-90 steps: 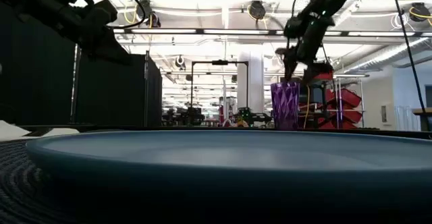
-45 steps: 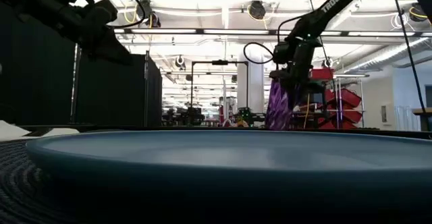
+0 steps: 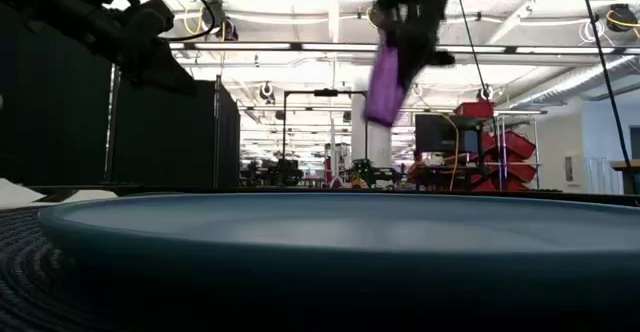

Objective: Set table place
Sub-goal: Put the violet cup to the blue table mat on the table

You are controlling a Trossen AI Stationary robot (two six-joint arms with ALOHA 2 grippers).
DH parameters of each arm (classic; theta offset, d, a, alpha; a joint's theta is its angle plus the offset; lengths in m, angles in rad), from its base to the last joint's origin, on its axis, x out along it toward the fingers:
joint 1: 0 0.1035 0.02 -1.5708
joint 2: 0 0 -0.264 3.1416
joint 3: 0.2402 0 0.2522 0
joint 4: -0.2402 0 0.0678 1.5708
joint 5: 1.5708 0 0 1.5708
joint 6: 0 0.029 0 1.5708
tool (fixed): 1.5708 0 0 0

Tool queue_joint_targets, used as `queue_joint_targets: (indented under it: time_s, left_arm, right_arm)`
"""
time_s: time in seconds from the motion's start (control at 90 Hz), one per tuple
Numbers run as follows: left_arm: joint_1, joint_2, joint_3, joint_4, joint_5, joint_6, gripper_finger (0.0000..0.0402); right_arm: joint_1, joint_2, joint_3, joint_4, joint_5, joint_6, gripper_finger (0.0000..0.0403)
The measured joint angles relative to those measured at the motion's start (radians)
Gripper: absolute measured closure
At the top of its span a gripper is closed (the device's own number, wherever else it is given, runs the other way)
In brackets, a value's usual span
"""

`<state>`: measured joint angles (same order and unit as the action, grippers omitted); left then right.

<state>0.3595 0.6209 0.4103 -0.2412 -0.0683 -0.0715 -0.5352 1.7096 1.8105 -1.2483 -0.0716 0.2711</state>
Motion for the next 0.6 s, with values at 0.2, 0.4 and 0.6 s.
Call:
queue_joint_targets:
  time_s: [0.2,0.4,0.6]
  left_arm:
    - [0.000,0.000,0.000,-0.005,0.000,0.000,0.0304]
    - [0.000,0.000,0.000,-0.005,0.007,-0.002,0.0304]
    - [0.000,0.000,0.000,-0.004,0.007,-0.002,0.0304]
  right_arm:
    - [0.266,0.031,0.011,-0.005,0.050,0.129,0.0402]
    - [0.433,0.113,-0.003,-0.037,0.098,0.220,0.0403]
    - [0.472,0.214,-0.002,-0.127,0.096,0.240,0.0403]
